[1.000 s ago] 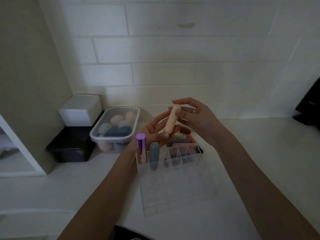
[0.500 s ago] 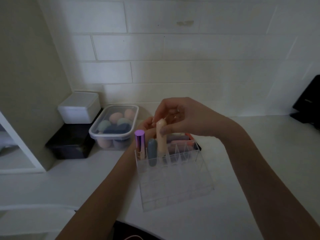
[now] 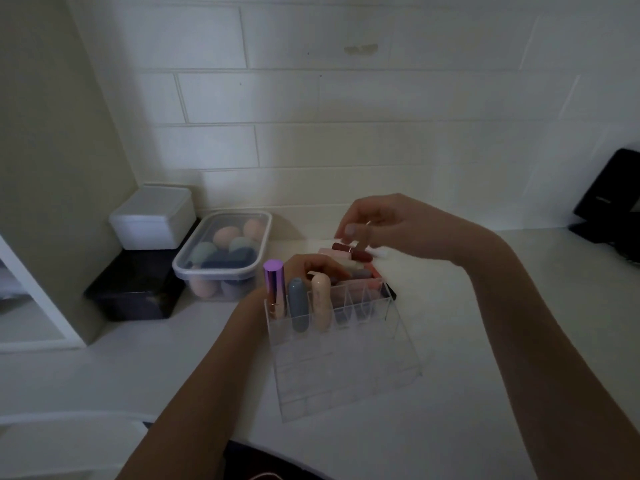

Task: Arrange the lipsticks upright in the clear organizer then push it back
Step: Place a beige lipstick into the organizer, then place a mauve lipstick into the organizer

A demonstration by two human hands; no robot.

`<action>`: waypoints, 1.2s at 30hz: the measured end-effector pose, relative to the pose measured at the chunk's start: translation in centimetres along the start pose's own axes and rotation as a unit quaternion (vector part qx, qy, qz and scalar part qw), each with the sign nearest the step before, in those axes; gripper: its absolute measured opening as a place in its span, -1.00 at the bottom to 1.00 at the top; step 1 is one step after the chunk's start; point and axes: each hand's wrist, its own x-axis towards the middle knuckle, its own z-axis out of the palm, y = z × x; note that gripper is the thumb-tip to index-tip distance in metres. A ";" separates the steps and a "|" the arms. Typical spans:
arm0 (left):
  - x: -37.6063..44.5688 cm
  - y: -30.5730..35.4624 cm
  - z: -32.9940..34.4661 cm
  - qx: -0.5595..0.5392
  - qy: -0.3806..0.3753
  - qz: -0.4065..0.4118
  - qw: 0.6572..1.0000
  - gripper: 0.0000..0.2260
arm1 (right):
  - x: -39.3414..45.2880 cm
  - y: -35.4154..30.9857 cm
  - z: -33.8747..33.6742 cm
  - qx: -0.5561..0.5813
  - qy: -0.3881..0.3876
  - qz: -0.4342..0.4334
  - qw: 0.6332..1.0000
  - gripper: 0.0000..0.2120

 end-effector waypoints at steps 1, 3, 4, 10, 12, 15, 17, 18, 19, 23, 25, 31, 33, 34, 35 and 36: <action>0.1 -0.3 -0.2 -0.016 -0.006 0.004 1.000 -0.70 | -0.1 0.2 -0.4 0.006 0.014 0.002 1.000 -0.87; -0.1 -0.2 -0.5 -0.007 -0.002 0.016 1.000 -0.73 | -0.2 0.5 -0.8 0.023 0.032 0.009 0.999 -0.86; -0.2 -0.4 -0.7 0.003 -0.007 0.028 1.000 -0.74 | -0.1 0.6 -0.8 0.029 0.034 0.014 0.999 -0.85; 0.4 -0.4 -0.1 0.063 -0.003 0.030 0.998 -0.61 | 0.3 1.5 -0.3 0.041 0.021 0.025 0.999 -0.82; 0.5 -1.0 0.2 0.080 -0.007 0.073 0.994 -0.56 | 0.4 1.8 -0.2 0.053 0.023 0.025 0.998 -0.81; 1.2 -1.3 -0.2 0.119 -0.013 0.067 0.991 -0.74 | 0.6 2.2 -0.2 0.061 0.023 0.027 0.998 -0.80; 1.4 -1.4 -0.6 0.168 0.018 -0.001 0.986 -0.80 | 0.7 2.5 -0.2 0.064 0.022 0.029 0.997 -0.81; 1.3 -1.4 -0.6 0.175 0.009 -0.021 0.984 -0.76 | 0.8 2.6 -0.1 0.067 0.022 0.030 0.997 -0.81; 1.3 -1.7 -0.7 0.172 0.009 -0.017 0.985 -0.71 | 0.8 2.8 -0.1 0.070 0.024 0.032 0.997 -0.82; -0.3 -0.1 -0.5 -0.053 0.132 0.013 0.990 -0.78 | 1.1 3.8 0.2 0.054 0.055 0.038 0.996 -0.88; -0.5 0.2 -0.3 -0.192 0.147 0.011 0.970 -0.79 | 1.3 4.3 0.5 0.032 0.071 0.038 0.996 -0.88; -0.5 0.9 -0.4 -0.362 0.192 0.010 0.912 -0.81 | 1.5 4.4 1.0 0.107 0.040 0.052 0.992 -0.80; -0.4 1.0 -0.2 -0.380 0.200 0.002 0.903 -0.90 | 1.5 4.5 1.1 0.102 0.032 0.039 0.994 -0.76; -0.4 1.0 -0.2 -0.388 0.200 0.000 0.900 -0.91 | 1.6 4.5 1.2 0.106 0.034 0.035 0.993 -0.76; -0.3 1.0 -0.2 -0.394 0.202 0.000 0.897 -0.91 | 1.6 4.4 1.3 0.116 0.040 0.033 0.992 -0.77; -0.3 0.9 -0.2 -0.403 0.203 0.003 0.892 -0.89 | 1.6 4.4 1.3 0.131 0.049 0.034 0.990 -0.78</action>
